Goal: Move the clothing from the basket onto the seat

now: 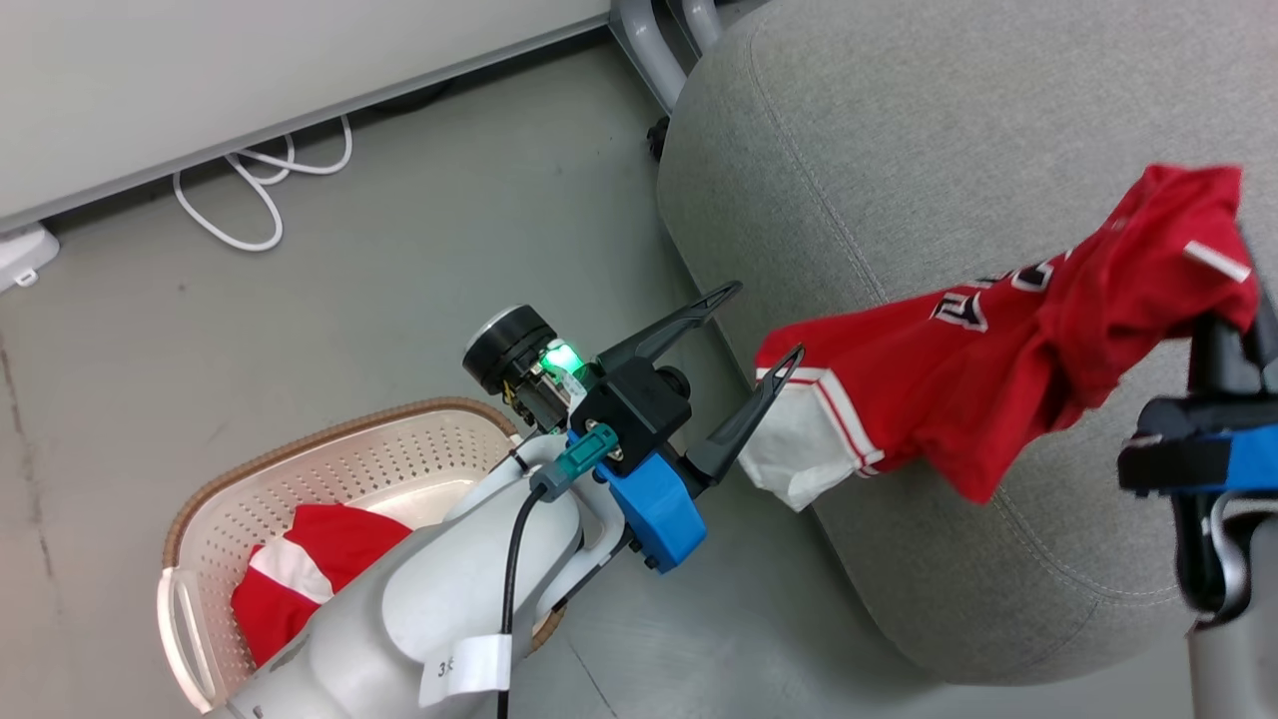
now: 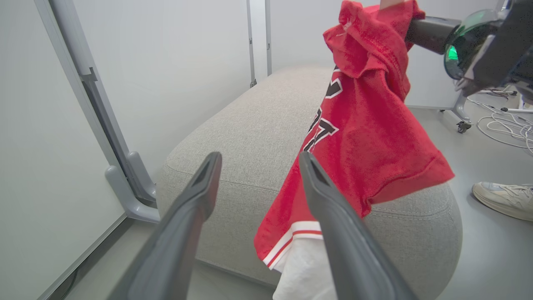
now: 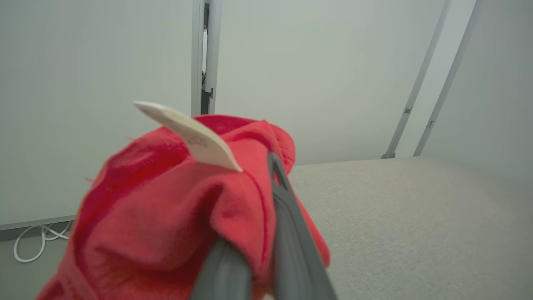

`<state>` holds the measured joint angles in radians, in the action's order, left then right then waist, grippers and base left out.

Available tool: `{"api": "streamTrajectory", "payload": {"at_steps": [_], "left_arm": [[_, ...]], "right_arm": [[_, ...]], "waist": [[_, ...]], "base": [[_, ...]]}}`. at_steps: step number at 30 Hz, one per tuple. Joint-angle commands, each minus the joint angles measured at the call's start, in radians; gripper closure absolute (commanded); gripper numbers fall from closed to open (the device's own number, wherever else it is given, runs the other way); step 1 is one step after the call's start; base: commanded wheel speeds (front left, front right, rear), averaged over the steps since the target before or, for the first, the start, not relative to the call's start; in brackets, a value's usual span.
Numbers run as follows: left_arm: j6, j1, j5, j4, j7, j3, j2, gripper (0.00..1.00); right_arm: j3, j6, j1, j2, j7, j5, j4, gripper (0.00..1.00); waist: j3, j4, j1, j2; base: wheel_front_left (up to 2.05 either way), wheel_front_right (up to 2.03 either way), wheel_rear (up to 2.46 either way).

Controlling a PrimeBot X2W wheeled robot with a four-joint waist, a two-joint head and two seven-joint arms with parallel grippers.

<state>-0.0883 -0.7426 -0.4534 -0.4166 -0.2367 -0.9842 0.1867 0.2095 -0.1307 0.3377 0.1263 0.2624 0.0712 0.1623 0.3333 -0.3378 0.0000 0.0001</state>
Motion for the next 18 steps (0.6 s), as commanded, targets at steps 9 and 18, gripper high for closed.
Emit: {"api": "streamTrajectory", "payload": {"at_steps": [9, 18], "left_arm": [[0.008, -0.068, 0.033, 0.033, 0.004, 0.003, 0.032, 0.0], [0.011, -0.165, 0.078, 0.084, 0.035, 0.009, 0.079, 0.0]], "right_arm": [[0.01, 0.0, 0.25, 0.108, 0.004, 0.009, -0.031, 1.0], [0.193, 0.0, 0.554, 0.305, 0.004, 0.031, -0.003, 1.0]], "waist": [[0.123, 0.0, 0.0, -0.0001], [0.315, 0.023, 0.0, -0.0001]], "base": [[0.0, 0.0, 0.0], [0.0, 0.0, 0.0]]}}
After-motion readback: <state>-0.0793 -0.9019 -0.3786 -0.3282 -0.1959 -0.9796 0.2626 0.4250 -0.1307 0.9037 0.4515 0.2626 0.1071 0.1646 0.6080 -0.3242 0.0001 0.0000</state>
